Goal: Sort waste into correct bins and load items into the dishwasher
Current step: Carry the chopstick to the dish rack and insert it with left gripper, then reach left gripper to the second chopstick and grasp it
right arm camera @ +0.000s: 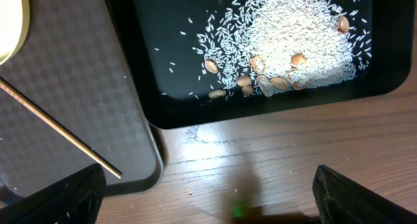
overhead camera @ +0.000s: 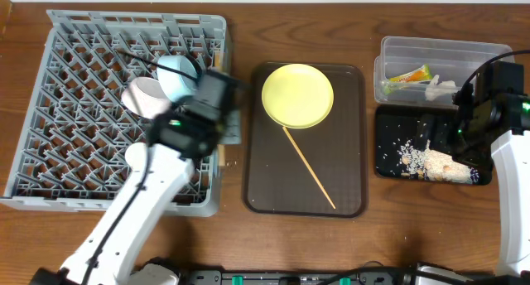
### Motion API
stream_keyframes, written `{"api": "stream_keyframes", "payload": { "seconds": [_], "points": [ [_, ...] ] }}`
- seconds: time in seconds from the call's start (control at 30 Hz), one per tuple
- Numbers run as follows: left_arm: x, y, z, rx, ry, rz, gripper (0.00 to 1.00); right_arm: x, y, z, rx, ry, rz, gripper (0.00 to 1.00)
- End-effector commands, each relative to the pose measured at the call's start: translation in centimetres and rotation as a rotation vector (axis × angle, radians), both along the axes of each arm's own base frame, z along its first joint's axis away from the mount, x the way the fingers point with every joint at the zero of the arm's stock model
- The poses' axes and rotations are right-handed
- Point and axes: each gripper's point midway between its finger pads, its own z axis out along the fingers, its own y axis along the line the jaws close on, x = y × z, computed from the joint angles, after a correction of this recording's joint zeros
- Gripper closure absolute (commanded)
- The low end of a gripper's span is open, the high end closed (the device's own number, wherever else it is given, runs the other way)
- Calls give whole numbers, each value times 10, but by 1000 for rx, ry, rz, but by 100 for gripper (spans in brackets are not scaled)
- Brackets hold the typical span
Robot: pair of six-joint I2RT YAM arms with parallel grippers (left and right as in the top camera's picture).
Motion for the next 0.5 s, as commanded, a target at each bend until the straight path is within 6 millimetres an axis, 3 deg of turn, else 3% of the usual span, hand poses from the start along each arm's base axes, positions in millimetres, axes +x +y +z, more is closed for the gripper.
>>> {"api": "stream_keyframes", "payload": {
  "seconds": [0.0,0.1,0.37,0.4,0.47],
  "points": [
    [10,35,-2,103,8,-49,92,2,-9,8,-14,-25,-26,1],
    [13,43,-16,74,58,-25,92,2,-9,8,-14,-25,-26,1],
    [16,42,-64,61,214,-25,86,1,-8,8,-14,-22,-26,1],
    [16,42,-68,64,225,-25,83,1,-8,8,-14,-22,-26,1],
    [16,42,-71,65,234,-26,57,1,-8,8,-14,-22,-26,1]
  ]
}}
